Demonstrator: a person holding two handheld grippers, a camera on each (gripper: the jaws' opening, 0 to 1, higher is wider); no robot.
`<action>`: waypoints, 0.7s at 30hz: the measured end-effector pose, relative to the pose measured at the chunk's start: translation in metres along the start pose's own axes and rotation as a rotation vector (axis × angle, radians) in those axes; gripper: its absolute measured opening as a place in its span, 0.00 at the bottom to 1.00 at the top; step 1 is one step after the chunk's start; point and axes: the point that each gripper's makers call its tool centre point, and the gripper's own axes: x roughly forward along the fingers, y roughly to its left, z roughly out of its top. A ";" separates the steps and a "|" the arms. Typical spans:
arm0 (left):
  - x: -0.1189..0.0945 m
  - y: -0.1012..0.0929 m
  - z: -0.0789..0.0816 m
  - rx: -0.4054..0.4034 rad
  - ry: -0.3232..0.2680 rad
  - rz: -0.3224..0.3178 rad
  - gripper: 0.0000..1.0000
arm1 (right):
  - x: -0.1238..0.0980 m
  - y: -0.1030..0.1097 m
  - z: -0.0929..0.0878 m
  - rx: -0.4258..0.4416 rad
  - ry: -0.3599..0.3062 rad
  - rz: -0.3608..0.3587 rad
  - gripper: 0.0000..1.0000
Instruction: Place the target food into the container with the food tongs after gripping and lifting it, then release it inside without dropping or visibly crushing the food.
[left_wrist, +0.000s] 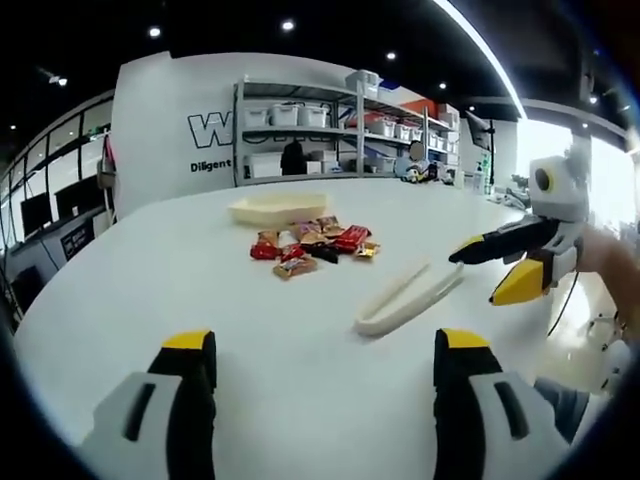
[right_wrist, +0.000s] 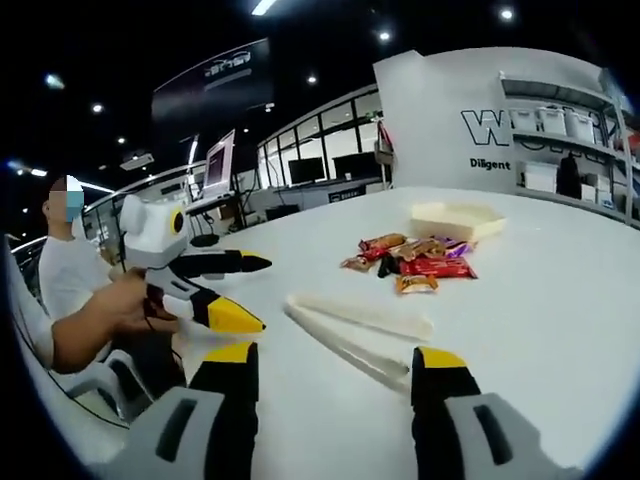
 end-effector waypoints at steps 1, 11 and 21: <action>0.000 0.000 0.000 0.001 0.001 0.000 0.88 | 0.000 -0.001 -0.001 -0.001 0.004 -0.002 0.57; 0.006 -0.009 0.002 0.003 0.002 -0.057 0.87 | 0.003 -0.011 -0.008 -0.041 0.054 0.005 0.40; 0.017 -0.013 0.010 0.045 -0.014 -0.092 0.86 | 0.000 -0.025 -0.012 -0.078 0.085 0.024 0.11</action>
